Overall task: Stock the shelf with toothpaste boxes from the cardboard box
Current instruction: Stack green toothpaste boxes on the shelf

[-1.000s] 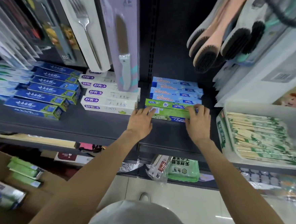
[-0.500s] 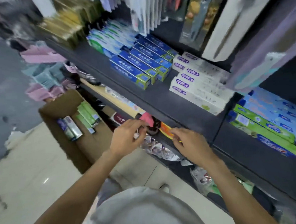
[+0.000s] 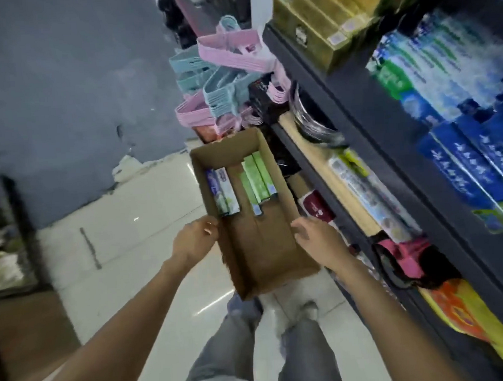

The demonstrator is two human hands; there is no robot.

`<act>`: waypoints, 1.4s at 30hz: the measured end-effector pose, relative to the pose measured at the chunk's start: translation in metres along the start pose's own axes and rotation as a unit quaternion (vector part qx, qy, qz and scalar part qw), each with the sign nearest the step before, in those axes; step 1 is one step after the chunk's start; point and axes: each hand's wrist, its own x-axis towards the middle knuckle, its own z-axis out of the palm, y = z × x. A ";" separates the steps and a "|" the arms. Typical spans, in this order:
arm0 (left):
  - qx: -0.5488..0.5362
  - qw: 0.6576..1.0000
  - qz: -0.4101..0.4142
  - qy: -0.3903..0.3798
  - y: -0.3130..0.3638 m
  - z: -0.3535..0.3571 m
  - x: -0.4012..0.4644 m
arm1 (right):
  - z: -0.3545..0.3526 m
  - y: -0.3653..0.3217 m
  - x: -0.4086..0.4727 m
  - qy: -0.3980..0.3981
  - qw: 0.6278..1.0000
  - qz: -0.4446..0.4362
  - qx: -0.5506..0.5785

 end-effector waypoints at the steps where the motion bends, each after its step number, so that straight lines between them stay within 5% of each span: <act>1: -0.012 1.000 -0.020 -0.002 -0.010 0.000 0.016 | 0.007 -0.003 0.024 -0.002 1.000 0.010 0.005; 12: -0.123 0.979 -0.128 0.103 -0.086 0.084 0.204 | 0.147 0.035 0.264 0.037 0.995 0.071 -0.061; 19: -0.246 0.957 -0.110 0.110 -0.112 0.107 0.257 | 0.216 0.063 0.375 0.032 0.982 0.106 -0.156; 26: -0.292 0.945 -0.105 0.100 -0.125 0.105 0.263 | 0.227 0.063 0.418 0.088 0.969 0.196 -0.122; 33: -0.300 0.944 -0.105 0.093 -0.127 0.104 0.262 | 0.242 0.057 0.421 0.019 0.970 0.192 -0.150; 37: -0.288 0.947 -0.109 0.089 -0.125 0.102 0.262 | 0.233 0.056 0.411 -0.004 0.976 0.212 -0.056; 39: -0.242 0.960 -0.118 0.082 -0.121 0.097 0.260 | 0.224 0.048 0.396 0.006 0.970 0.227 0.085; 42: -0.162 0.972 -0.124 0.113 -0.106 0.084 0.253 | 0.189 0.018 0.353 -0.007 0.910 0.212 0.356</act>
